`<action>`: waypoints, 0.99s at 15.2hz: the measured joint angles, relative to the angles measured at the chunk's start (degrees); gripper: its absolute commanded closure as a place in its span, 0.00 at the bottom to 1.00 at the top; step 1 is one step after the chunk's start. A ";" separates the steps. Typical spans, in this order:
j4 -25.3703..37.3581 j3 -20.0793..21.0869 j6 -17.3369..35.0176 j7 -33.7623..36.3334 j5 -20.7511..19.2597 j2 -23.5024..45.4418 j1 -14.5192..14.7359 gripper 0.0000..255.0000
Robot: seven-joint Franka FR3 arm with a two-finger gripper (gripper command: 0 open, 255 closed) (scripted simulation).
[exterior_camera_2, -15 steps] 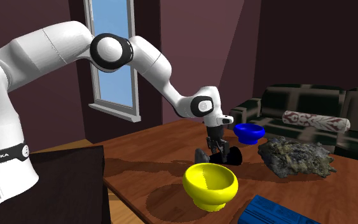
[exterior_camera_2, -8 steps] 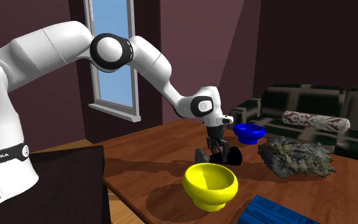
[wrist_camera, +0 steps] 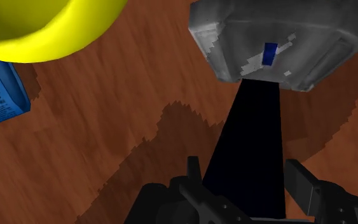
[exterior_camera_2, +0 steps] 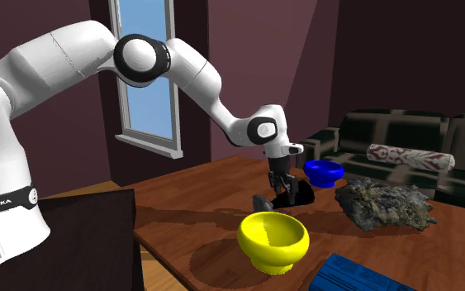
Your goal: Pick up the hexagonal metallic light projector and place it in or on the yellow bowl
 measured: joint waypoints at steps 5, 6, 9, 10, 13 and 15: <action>-1.49 0.04 -1.63 -0.35 0.02 -3.17 0.08 1.00; -1.64 0.05 -1.92 -0.42 0.03 -3.61 0.08 1.00; -1.79 0.10 -3.30 -0.73 0.09 -5.16 0.08 1.00; -1.64 0.11 -3.79 -0.85 0.12 -5.51 0.04 1.00; -3.04 0.10 -4.51 -1.12 0.11 -7.65 0.02 1.00; -3.04 0.13 -5.48 -1.14 0.13 -8.62 0.18 1.00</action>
